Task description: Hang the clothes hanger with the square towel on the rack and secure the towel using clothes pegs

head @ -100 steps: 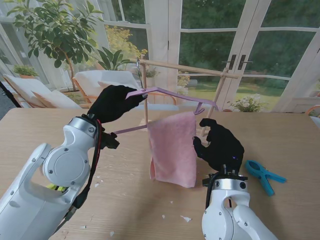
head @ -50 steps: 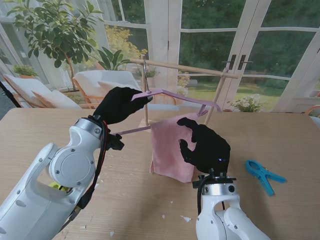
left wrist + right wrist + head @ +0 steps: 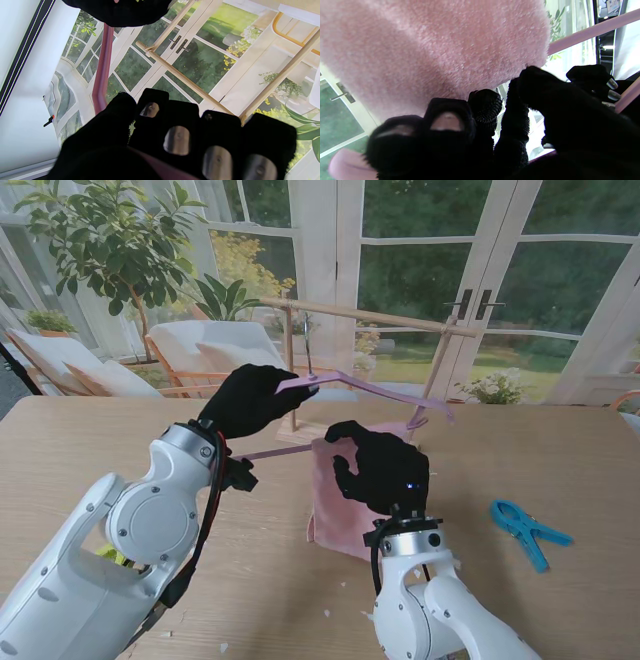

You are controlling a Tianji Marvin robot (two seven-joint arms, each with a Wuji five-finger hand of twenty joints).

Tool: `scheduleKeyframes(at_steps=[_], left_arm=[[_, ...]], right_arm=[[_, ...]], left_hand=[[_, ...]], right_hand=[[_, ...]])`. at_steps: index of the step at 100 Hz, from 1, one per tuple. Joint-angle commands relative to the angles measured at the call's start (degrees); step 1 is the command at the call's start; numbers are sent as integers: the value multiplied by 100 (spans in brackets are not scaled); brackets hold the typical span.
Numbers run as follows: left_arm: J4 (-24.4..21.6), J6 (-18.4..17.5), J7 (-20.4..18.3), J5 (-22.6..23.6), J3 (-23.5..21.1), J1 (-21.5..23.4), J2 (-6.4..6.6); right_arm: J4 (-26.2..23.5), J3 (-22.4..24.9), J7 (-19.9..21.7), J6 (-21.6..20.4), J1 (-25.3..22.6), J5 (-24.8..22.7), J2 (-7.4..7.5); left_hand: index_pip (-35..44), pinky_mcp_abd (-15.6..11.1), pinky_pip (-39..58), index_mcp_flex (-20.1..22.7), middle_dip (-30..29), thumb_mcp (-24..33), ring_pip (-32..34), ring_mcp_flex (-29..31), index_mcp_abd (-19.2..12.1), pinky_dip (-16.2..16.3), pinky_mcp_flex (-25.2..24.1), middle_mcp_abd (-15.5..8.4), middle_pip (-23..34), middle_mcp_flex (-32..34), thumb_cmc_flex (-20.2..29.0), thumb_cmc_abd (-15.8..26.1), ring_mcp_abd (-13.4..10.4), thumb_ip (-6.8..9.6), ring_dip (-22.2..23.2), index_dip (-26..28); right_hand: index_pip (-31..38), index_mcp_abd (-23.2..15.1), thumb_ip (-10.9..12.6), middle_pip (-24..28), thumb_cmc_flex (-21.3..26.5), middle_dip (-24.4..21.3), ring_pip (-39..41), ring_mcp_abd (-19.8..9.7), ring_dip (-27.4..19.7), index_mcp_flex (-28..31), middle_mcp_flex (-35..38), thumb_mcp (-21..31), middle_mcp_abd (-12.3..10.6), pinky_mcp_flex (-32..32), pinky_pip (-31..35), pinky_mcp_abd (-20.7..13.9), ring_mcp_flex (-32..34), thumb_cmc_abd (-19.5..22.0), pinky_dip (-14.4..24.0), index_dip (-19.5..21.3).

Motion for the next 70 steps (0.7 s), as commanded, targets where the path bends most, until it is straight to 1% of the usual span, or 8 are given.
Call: scheduleKeyframes(at_steps=[1, 8, 19, 35, 44, 50, 59, 70], left_arm=[[-70, 6, -88, -43, 6, -2, -22], [-68, 3, -95, -65, 3, -7, -22], [-58, -8, -99, -78, 10, -14, -22], [-61, 22, -110, -116, 46, -29, -25], [-61, 29, -111, -117, 65, -47, -26], [-62, 31, -120, -115, 71, -58, -25], [-66, 31, -126, -127, 72, -69, -25], [-79, 27, -129, -151, 63, -74, -26]], right_arm=[[34, -47, 95, -4, 42, 21, -52], [75, -84, 99, 17, 101, 42, -61], [194, -170, -32, -1, 223, 153, -111], [226, -276, 7, 26, 340, 174, -123], [244, -335, -26, 69, 394, 175, -138], [248, -358, -45, 91, 413, 154, -141], [198, -372, 69, 146, 422, 103, -118], [162, -399, 267, 250, 459, 57, -90]], left_hand=[[91, -63, 1665, 238, -45, 120, 698, 234, 13, 218, 214, -98, 257, 216, -163, 233, -370, 158, 96, 130], [91, -63, 1665, 238, -46, 122, 698, 234, 13, 217, 214, -98, 257, 216, -165, 232, -368, 159, 96, 130], [91, -63, 1665, 238, -47, 128, 699, 234, 13, 217, 214, -98, 258, 216, -160, 231, -368, 160, 95, 131], [90, -63, 1665, 239, -47, 126, 699, 233, 13, 217, 214, -103, 260, 216, -165, 233, -368, 158, 95, 131], [88, -64, 1665, 240, -48, 129, 700, 234, 22, 217, 214, -103, 260, 216, -163, 230, -371, 159, 95, 131], [89, -72, 1665, 240, -48, 127, 700, 234, 13, 216, 217, -111, 262, 216, -169, 230, -379, 159, 94, 132], [89, -77, 1665, 241, -49, 131, 700, 234, 15, 215, 217, -105, 262, 216, -164, 230, -379, 160, 94, 134], [87, -75, 1665, 241, -49, 129, 701, 233, 21, 215, 216, -104, 262, 215, -163, 232, -374, 159, 94, 134]], right_hand=[[289, -206, -232, 190, 183, 73, 384, 224, -10, 39, 196, 98, -70, 296, 928, -834, 252, -220, 2527, -86], [728, -311, -286, 243, 302, 92, 491, 177, 55, 75, 238, 61, 9, 355, 985, -881, 252, -303, 2531, 42], [1434, -414, -293, 307, 396, 104, 626, 172, 141, 624, 342, 107, 162, 374, 1102, -911, 251, -272, 2578, 445], [1553, -227, -258, 332, 454, 113, 698, 128, 199, 781, 405, 192, 223, 388, 1162, -957, 253, -281, 2618, 562], [1471, -161, -233, 323, 400, 119, 742, 83, 257, 605, 436, 222, 212, 400, 1192, -1055, 251, -305, 2677, 614], [957, -35, -222, 289, 385, 110, 741, 70, 292, 62, 452, 242, 176, 407, 1192, -1111, 252, -369, 2715, 216], [237, 293, -96, 254, 234, 82, 757, 56, 355, 59, 514, 375, 174, 414, 1192, -1160, 253, -269, 2788, -386], [-42, 519, -12, 260, 210, 78, 771, 38, 386, 141, 540, 425, 169, 417, 1192, -1172, 255, -211, 2808, -542]])
